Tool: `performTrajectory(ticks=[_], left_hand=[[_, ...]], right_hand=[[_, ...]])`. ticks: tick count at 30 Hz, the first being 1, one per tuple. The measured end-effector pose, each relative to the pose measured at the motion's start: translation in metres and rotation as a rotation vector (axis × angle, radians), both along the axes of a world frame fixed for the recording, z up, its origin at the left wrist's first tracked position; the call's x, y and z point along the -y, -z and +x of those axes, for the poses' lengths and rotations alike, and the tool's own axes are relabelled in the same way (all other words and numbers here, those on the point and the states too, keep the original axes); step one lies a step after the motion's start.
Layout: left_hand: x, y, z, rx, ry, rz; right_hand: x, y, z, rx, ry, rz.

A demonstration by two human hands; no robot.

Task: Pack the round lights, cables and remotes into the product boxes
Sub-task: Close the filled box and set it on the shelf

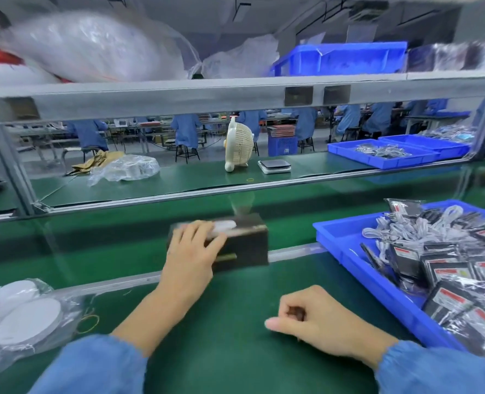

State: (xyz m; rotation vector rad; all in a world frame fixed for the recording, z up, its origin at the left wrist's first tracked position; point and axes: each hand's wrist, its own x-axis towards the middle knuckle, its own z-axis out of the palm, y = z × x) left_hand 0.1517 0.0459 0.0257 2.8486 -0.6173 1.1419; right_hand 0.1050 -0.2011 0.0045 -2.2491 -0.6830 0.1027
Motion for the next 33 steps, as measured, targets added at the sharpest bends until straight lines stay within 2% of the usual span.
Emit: performTrajectory(ticks=[2,4,7,9,12,15,23,26,33], left_hand=[[0.016,0.018,0.003,-0.091,-0.011,-0.182],[0.024,0.042,-0.012,-0.181,0.132,-0.385],[0.022,0.055,-0.056,-0.251,0.416,-0.402],[0.017,0.049,-0.079,-0.353,0.509,-0.479],[0.012,0.037,-0.093,-0.571,0.431,-0.691],[0.011,0.03,-0.094,-0.743,0.343,-0.777],[0.023,0.032,-0.101,-0.759,0.275,-0.854],[0.029,0.036,-0.104,-0.767,0.257,-0.801],[0.03,0.032,-0.107,-0.745,0.267,-0.818]], right_hand=[[-0.002,0.002,0.001,0.02,0.028,-0.012],[-0.005,0.002,0.001,0.035,0.044,-0.049],[-0.013,0.005,-0.003,0.08,0.072,-0.092],[-0.022,0.008,-0.009,0.127,0.04,-0.105],[-0.041,0.012,-0.021,0.169,-0.041,-0.076],[-0.052,0.016,-0.028,0.159,-0.101,-0.009],[-0.049,0.015,-0.026,0.128,-0.171,0.135],[-0.047,0.015,-0.025,0.113,-0.188,0.138],[-0.046,0.015,-0.027,0.082,-0.194,0.145]])
